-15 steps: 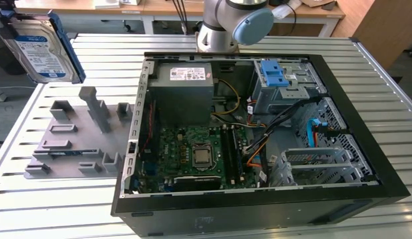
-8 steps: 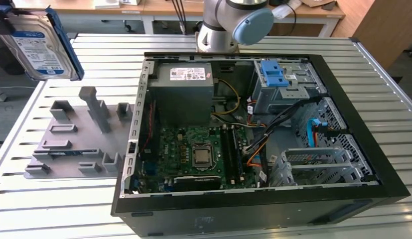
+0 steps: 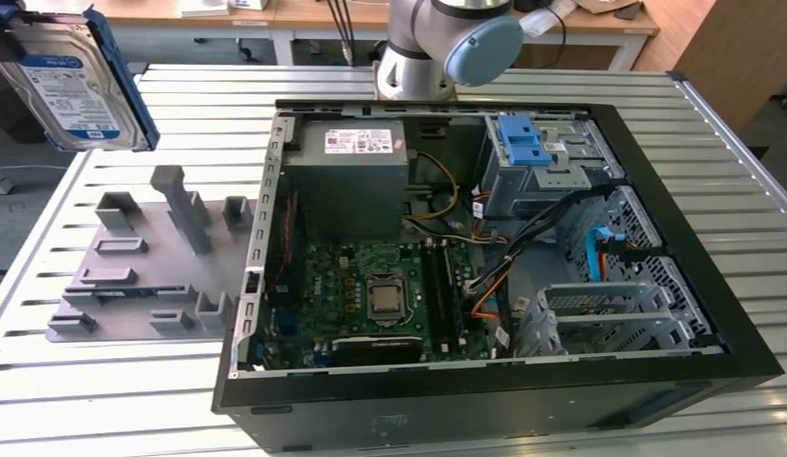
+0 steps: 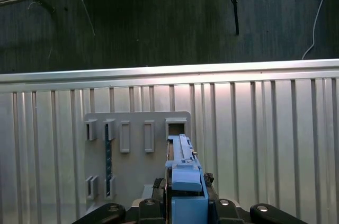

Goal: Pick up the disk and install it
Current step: 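Pick up the disk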

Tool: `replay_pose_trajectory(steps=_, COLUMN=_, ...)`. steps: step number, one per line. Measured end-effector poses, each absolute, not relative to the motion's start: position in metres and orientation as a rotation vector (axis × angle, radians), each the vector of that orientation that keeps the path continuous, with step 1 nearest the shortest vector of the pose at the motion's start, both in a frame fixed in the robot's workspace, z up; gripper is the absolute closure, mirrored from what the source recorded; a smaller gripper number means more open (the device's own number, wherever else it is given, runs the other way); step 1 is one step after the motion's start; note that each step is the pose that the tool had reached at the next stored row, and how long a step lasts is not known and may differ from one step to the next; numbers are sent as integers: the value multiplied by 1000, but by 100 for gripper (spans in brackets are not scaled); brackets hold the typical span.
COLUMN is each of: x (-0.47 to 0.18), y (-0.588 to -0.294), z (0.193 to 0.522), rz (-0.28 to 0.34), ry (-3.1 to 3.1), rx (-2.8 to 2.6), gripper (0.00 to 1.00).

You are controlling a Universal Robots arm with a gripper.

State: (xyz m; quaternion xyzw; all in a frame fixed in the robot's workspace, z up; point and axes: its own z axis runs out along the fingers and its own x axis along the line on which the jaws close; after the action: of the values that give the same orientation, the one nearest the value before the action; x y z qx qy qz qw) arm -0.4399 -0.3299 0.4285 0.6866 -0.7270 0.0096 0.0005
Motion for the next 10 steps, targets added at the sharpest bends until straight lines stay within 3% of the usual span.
replay_pose_trajectory(steps=10, x=-440, y=-330, z=432, rz=30, ry=-2283, rx=2156, gripper=64)
